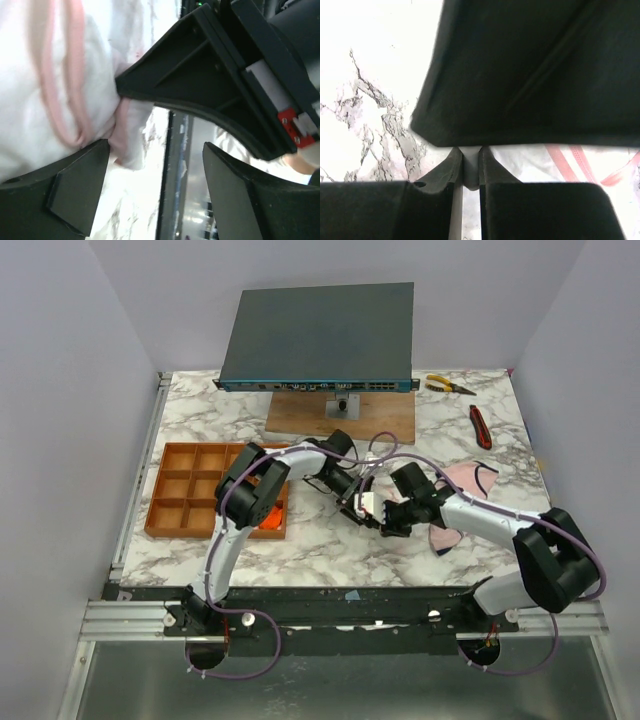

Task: Roll the underwear
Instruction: Roll the underwear to the center of the board.

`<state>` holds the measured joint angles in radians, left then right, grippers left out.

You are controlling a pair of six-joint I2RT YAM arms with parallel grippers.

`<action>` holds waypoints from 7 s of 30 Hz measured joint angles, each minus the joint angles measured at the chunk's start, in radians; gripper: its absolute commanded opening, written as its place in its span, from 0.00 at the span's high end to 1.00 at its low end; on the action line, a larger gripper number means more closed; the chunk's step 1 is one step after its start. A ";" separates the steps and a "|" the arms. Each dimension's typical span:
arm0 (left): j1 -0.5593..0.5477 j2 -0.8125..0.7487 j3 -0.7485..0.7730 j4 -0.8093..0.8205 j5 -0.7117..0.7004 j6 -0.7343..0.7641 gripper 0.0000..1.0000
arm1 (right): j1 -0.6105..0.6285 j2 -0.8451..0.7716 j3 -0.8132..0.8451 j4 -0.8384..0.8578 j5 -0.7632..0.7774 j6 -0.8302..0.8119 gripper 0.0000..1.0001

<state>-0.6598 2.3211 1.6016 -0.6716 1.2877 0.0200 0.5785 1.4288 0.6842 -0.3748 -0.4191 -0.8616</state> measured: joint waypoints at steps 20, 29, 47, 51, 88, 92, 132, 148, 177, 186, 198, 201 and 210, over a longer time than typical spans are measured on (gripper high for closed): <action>0.183 -0.503 -0.500 0.455 -0.257 -0.083 0.01 | -0.045 0.074 0.069 -0.072 -0.087 -0.004 0.99; 0.177 -0.755 -0.721 0.631 -0.389 0.000 0.02 | -0.111 0.264 0.242 -0.248 -0.257 -0.045 0.97; -0.219 -0.809 -0.835 0.775 -0.784 0.426 0.11 | -0.175 0.599 0.485 -0.693 -0.475 -0.116 0.95; -0.266 -0.773 -0.833 0.781 -0.839 0.489 0.20 | -0.175 0.631 0.502 -0.741 -0.477 -0.117 0.95; -0.294 -0.486 -0.566 0.555 -0.719 0.420 1.00 | -0.211 0.601 0.470 -0.727 -0.449 -0.012 0.52; -0.260 -0.451 -0.521 0.512 -0.647 0.404 1.00 | -0.232 0.539 0.460 -0.697 -0.434 0.026 0.46; 0.024 -0.098 -0.202 0.063 -0.077 0.227 1.00 | -0.106 -0.164 0.001 -0.026 -0.164 0.096 0.38; 0.045 -0.003 -0.126 -0.045 0.019 0.187 1.00 | 0.089 -0.089 -0.023 0.078 -0.007 0.056 0.43; 0.105 -0.086 -0.205 -0.051 0.053 0.145 0.16 | 0.141 0.118 0.106 0.078 0.021 0.117 0.99; 0.196 -0.256 -0.359 0.109 -0.027 0.072 0.01 | 0.141 0.124 0.115 0.066 0.004 0.163 0.99; 0.233 -0.459 -0.452 0.196 -0.193 0.069 0.01 | 0.140 0.181 0.179 0.014 -0.028 0.211 0.99; 0.248 -0.511 -0.470 0.194 -0.240 0.094 0.01 | 0.140 0.218 0.222 -0.018 -0.051 0.217 0.99; 0.247 -0.697 -0.591 0.214 -0.340 0.134 0.02 | 0.106 0.359 0.372 -0.140 -0.188 0.217 0.99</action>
<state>-0.4126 1.6241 1.0111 -0.4572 0.9474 0.1535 0.6846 1.7882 1.0557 -0.5148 -0.6071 -0.6441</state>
